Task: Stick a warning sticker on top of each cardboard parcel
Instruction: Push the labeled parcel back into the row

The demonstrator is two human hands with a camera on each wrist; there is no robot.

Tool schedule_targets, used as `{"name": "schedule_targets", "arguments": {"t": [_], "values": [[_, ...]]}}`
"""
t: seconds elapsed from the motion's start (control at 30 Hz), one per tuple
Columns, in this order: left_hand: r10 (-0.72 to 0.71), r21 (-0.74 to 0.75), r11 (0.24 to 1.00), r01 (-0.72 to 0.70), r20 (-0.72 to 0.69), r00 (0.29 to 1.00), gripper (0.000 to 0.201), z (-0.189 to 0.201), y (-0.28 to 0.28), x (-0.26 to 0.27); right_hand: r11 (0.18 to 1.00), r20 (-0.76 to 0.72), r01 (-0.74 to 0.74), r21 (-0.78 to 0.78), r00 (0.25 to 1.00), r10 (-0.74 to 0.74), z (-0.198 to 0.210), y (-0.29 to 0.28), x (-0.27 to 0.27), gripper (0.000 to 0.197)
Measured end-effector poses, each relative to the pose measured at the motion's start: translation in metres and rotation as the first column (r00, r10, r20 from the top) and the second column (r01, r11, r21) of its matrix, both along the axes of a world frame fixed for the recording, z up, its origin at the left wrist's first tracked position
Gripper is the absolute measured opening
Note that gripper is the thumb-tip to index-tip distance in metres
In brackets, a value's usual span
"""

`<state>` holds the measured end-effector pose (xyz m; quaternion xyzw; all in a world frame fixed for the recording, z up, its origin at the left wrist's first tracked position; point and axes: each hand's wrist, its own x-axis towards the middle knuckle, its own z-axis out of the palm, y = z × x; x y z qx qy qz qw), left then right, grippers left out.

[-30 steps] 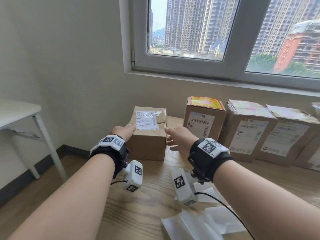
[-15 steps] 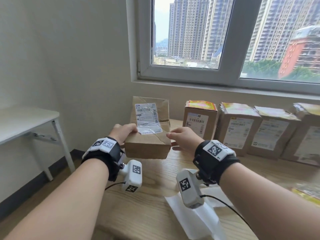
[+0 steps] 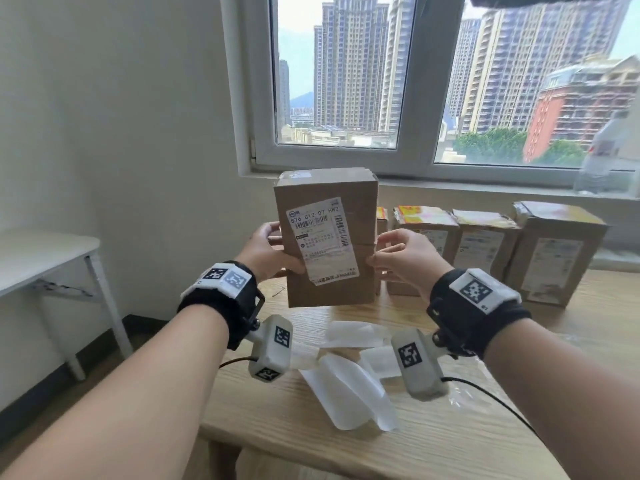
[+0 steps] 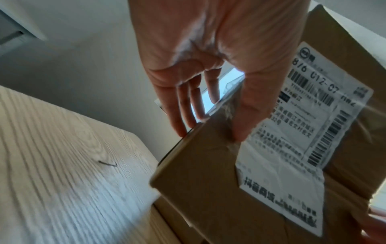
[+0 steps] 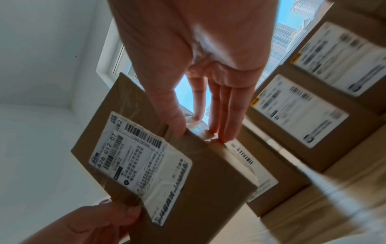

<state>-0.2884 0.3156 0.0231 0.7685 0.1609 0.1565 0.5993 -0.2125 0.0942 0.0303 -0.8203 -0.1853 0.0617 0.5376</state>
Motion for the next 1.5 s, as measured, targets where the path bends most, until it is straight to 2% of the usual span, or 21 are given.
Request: {"name": "schedule_targets", "arguments": {"t": [0.13, 0.37, 0.5, 0.73, 0.83, 1.1, 1.23, 1.33, 1.4, 1.5], "values": [[-0.075, 0.018, 0.997, 0.075, 0.010, 0.997, 0.082, -0.011, -0.035, 0.029, 0.988, 0.045, 0.110, -0.112, 0.993, -0.105, -0.010, -0.040, 0.015, 0.038], [-0.190, 0.100, 0.975, 0.197, -0.079, 0.979, 0.090, -0.036, -0.080, 0.074, 0.949, 0.026, 0.242, -0.200, 0.970, -0.242, -0.042, -0.084, 0.046, 0.039], [-0.198, 0.115, 0.971, 0.211, -0.116, 0.973, 0.089, -0.044, -0.085, 0.086, 0.944, 0.013, 0.258, -0.206, 0.965, -0.261, -0.057, -0.088, 0.058, 0.018], [-0.163, 0.131, 0.974, 0.184, -0.156, 0.974, 0.080, -0.060, -0.079, 0.091, 0.943, -0.016, 0.249, -0.222, 0.966, -0.259, -0.073, -0.081, 0.064, 0.022], [-0.157, 0.117, 0.977, 0.180, -0.182, 0.971, 0.073, -0.061, -0.078, 0.091, 0.943, -0.021, 0.233, -0.236, 0.969, -0.245, -0.078, -0.078, 0.065, 0.018], [-0.104, 0.146, 0.979, 0.142, -0.239, 0.965, 0.070, -0.056, -0.074, 0.089, 0.945, -0.027, 0.219, -0.242, 0.972, -0.232, -0.077, -0.079, 0.062, 0.021], [0.000, 0.133, 0.991, 0.033, -0.236, 0.972, 0.059, -0.050, -0.071, 0.081, 0.946, -0.012, 0.234, -0.225, 0.970, -0.243, -0.070, -0.088, 0.055, 0.033], [0.086, 0.138, 0.989, -0.058, -0.203, 0.975, 0.044, -0.043, -0.070, 0.069, 0.942, 0.029, 0.246, -0.228, 0.969, -0.246, -0.063, -0.101, 0.044, 0.025], [0.136, 0.147, 0.983, -0.112, -0.164, 0.977, 0.027, -0.040, -0.073, 0.058, 0.937, 0.061, 0.253, -0.242, 0.967, -0.246, -0.060, -0.111, 0.037, 0.017], [0.119, 0.160, 0.982, -0.097, -0.132, 0.984, 0.008, -0.037, -0.084, 0.044, 0.925, 0.099, 0.265, -0.273, 0.964, -0.247, -0.054, -0.127, 0.024, 0.012]]}}
